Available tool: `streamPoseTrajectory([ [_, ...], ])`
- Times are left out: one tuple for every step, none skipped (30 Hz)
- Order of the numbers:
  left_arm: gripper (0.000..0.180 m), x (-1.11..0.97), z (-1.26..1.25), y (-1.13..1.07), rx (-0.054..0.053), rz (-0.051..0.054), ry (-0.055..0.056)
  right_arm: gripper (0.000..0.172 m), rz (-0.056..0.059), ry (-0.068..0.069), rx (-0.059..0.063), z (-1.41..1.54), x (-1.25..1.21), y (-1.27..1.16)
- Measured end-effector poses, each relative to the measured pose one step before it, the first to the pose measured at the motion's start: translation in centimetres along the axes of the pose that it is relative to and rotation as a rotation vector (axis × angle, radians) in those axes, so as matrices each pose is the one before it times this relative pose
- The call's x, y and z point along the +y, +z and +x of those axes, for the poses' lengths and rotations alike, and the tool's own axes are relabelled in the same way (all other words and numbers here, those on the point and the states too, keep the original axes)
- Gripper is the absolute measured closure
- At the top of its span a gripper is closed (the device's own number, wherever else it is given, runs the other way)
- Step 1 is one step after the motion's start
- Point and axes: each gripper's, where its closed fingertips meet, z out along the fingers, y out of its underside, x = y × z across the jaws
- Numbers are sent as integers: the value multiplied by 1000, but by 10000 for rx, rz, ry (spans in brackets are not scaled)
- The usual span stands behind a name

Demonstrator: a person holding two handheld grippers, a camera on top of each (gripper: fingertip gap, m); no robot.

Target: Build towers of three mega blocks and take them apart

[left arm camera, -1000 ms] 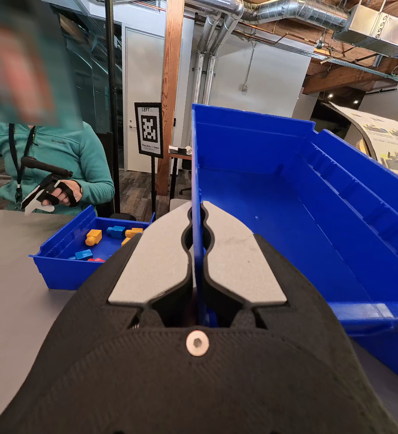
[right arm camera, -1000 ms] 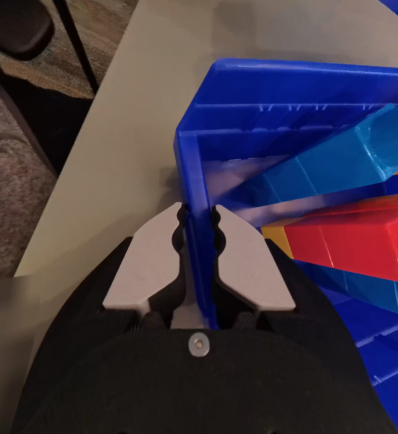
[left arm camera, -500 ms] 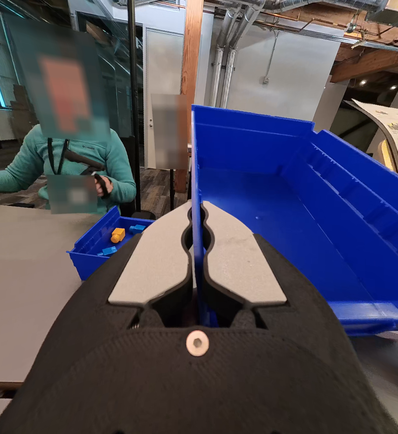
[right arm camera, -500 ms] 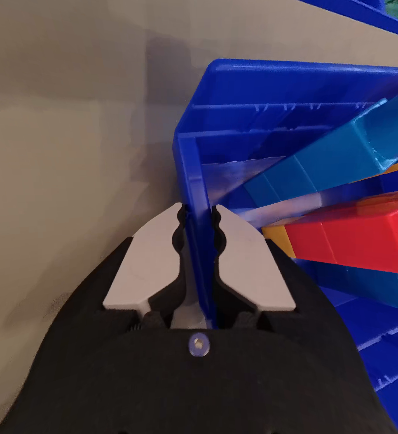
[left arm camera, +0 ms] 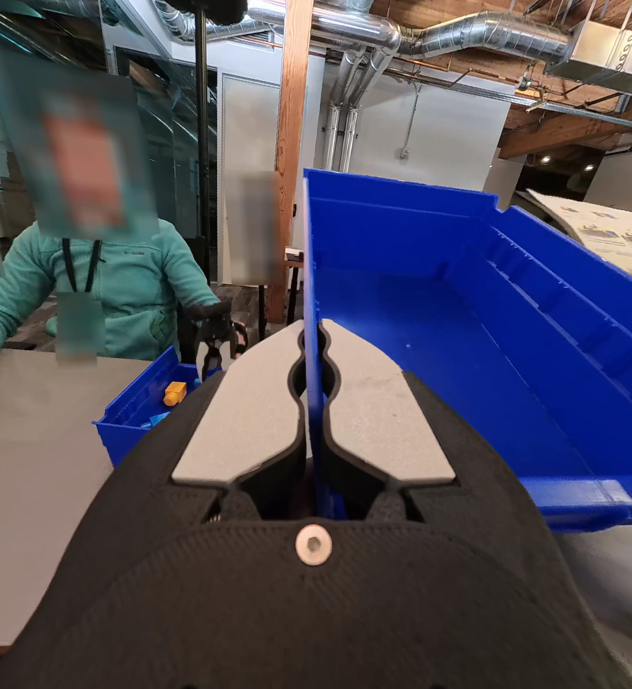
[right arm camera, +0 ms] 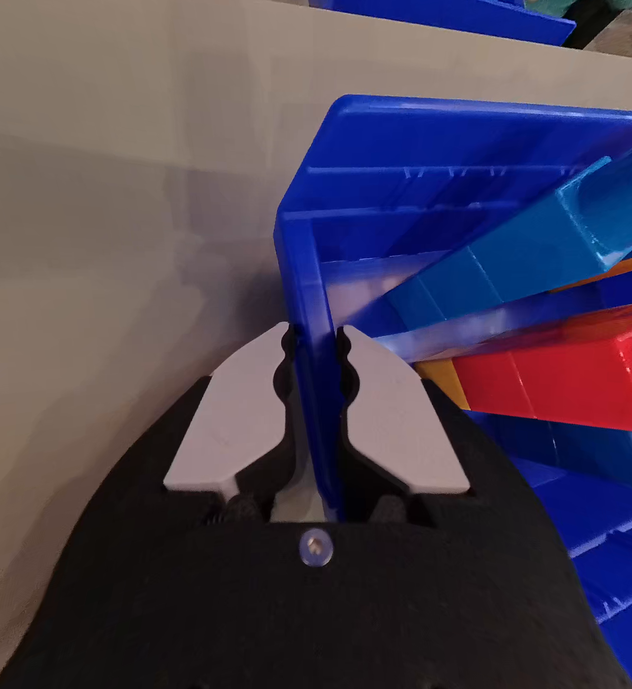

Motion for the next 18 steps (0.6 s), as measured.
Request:
streamPoseTrajectory([
  [179, -88, 357, 195, 72, 70, 30, 149, 24, -84, 80, 128, -27, 41],
  [179, -25, 354, 195, 102, 19, -19, 149, 37, -91, 127, 70, 4, -22],
  [179, 7, 333, 155, 81, -6, 8, 144, 121, -104, 112, -25, -70, -126],
  [179, -37, 348, 127, 51, 18, 106, 137, 257, -38, 160, 51, -201, -311],
  [179, -91, 324, 116, 29, 17, 118, 136, 179, -11, 56, -20, -85, -418],
  [179, -119, 301, 136, 7, -1, 91, 135, 106, 12, -35, -104, -10, -485],
  [179, -179, 319, 111, -25, 43, 150, 136, 253, -10, 123, 119, -174, -730],
  [179, -250, 384, 65, -38, 103, 241, 140, 404, -14, 151, 171, -343, -980],
  [179, -263, 388, 56, -37, 87, 235, 145, 378, 175, -12, 97, -358, -1101],
  [179, -245, 420, 61, -27, 38, 184, 146, 405, 449, -168, 34, -485, -1246],
  [179, -330, 488, 42, -39, 80, 307, 146, 635, 524, -175, 65, -887, -1472],
  [179, -401, 492, 11, -90, 99, 387, 146, 752, 585, -160, 134, -1132, -1595],
  [179, -410, 501, 32, -81, 25, 312, 143, 738, 747, -135, 250, -1231, -1646],
  [179, -430, 495, 39, -89, 16, 307, 140, 784, 823, -183, 190, -1395, -1655],
  [179, -471, 535, 15, -129, 51, 419, 135, 842, 793, -291, -44, -1628, -1610],
  [179, -497, 579, 15, -111, 80, 420, 133, 733, 618, -186, -89, -1596, -1490],
  [179, -451, 594, 63, -94, 24, 336, 134, 579, 424, -98, -123, -1407, -1263],
  [179, -417, 577, 57, -118, 5, 332, 141, 467, 382, -210, -385, -1194, -1007],
])
